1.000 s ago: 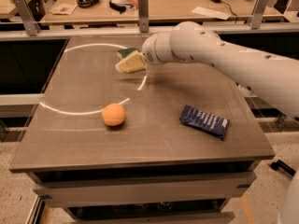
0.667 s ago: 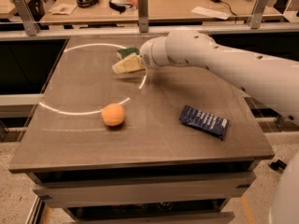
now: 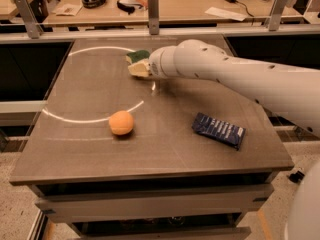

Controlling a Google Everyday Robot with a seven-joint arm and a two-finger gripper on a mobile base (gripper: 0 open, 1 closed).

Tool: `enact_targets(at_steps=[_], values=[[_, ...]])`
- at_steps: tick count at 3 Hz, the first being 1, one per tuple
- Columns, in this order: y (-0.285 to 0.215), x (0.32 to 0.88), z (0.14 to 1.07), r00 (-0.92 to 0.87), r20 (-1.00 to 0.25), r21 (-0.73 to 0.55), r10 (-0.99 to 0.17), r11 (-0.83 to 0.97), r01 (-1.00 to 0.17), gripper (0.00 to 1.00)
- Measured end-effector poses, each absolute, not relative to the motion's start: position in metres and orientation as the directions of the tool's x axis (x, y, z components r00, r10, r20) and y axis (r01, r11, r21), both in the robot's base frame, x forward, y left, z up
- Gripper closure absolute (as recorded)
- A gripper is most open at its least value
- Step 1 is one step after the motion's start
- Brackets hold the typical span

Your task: Move sponge near orange

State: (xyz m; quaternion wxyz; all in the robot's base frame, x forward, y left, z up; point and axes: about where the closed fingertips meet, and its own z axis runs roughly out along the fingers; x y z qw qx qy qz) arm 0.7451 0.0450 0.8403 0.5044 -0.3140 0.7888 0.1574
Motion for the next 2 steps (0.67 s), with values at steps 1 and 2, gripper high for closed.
enact_targets(at_steps=[1, 2], values=[[0.0405, 0.7472, 0.845, -0.261, -0.906, -0.091, -0.332, 0.757, -0.648, 0.64], [0.0375, 0.7508, 0.8498, -0.224, -0.913, -0.116, -0.341, 0.743, -0.659, 0.88]])
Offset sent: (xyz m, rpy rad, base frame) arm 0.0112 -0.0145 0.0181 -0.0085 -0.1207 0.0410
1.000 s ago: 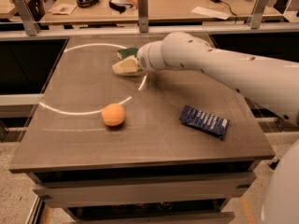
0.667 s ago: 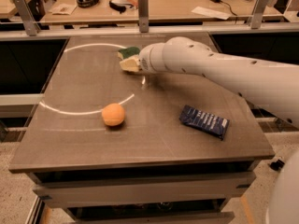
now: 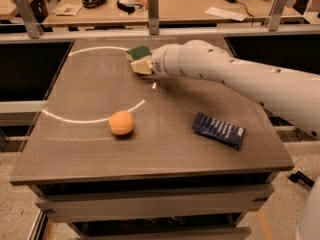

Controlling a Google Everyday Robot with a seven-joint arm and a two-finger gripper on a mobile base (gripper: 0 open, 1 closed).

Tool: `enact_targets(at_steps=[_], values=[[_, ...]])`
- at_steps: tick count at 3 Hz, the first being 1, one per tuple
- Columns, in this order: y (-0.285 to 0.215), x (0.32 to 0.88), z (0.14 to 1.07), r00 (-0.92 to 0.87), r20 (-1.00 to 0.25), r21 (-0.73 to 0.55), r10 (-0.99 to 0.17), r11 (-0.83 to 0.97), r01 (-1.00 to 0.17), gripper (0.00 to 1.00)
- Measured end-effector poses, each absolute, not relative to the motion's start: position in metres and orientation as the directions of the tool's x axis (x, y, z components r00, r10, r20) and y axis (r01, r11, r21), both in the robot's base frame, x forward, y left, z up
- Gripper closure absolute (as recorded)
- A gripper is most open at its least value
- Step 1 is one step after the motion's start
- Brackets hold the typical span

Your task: Move sponge near orange

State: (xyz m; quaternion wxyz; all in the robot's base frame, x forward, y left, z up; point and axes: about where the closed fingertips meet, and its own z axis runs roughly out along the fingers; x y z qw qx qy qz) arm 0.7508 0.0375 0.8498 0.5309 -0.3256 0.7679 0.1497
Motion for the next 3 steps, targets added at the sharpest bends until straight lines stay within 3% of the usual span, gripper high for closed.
enact_targets(at_steps=[1, 3], values=[[0.024, 0.753, 0.861, -0.201, -0.927, -0.095, -0.318, 0.714, -0.694, 1.0], [-0.013, 0.727, 0.93, -0.105, -0.92, -0.143, -0.378, 0.572, -0.808, 1.0]])
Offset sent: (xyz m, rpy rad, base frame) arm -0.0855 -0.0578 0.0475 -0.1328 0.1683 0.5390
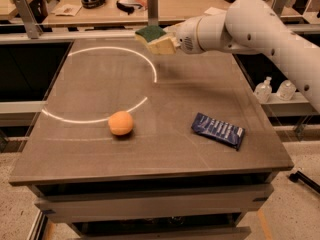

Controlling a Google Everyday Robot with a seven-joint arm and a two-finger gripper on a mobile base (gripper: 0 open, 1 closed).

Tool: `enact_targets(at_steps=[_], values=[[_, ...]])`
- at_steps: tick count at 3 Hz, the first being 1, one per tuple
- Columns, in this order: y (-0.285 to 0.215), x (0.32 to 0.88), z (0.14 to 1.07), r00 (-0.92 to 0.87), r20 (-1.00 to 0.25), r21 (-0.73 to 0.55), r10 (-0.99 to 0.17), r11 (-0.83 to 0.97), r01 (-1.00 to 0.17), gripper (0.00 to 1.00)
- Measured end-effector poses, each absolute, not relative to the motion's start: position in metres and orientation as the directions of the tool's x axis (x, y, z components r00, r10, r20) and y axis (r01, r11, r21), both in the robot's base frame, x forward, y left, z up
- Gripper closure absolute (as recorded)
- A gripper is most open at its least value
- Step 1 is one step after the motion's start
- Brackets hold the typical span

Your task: Move sponge near orange

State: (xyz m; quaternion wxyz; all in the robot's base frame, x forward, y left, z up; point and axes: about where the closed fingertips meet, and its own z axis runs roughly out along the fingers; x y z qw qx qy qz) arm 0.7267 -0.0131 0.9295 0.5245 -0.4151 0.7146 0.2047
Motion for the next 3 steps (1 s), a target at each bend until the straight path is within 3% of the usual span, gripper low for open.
enact_targets(at_steps=[3], values=[[-0.03, 0.574, 0.874, -0.285, -0.769, 0.04, -0.572, 0.402, -0.915, 1.0]])
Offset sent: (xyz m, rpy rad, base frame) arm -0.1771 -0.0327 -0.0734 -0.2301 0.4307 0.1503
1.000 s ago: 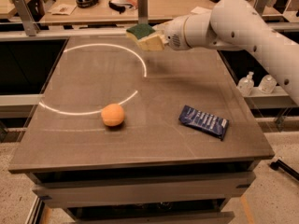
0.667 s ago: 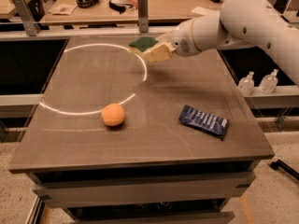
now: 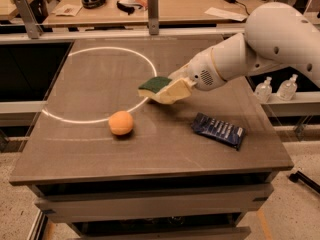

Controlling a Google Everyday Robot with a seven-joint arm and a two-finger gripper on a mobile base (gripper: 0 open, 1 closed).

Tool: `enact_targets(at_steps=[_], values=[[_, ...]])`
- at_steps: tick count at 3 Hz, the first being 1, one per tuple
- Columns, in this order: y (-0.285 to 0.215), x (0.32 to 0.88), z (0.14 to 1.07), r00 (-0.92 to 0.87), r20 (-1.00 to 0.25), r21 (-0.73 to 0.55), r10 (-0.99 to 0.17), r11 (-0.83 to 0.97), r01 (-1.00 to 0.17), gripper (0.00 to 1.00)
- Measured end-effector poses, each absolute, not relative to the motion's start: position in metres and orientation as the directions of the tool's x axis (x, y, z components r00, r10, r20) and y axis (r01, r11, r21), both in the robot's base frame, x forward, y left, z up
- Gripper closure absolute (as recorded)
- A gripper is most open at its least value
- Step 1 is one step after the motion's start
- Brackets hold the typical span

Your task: Move sponge near orange

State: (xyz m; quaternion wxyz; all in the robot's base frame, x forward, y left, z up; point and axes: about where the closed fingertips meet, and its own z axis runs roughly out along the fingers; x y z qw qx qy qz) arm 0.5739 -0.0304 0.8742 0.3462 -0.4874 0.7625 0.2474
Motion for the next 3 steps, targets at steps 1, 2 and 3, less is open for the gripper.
enact_targets(at_steps=[1, 2, 3], values=[[-0.028, 0.538, 0.87, -0.256, -0.773, 0.045, -0.581, 0.353, -0.935, 1.0], [-0.028, 0.513, 0.869, -0.258, -0.78, 0.073, -0.57, 0.327, -0.942, 1.0], [-0.027, 0.513, 0.869, -0.257, -0.78, 0.073, -0.57, 0.325, -0.943, 0.82]])
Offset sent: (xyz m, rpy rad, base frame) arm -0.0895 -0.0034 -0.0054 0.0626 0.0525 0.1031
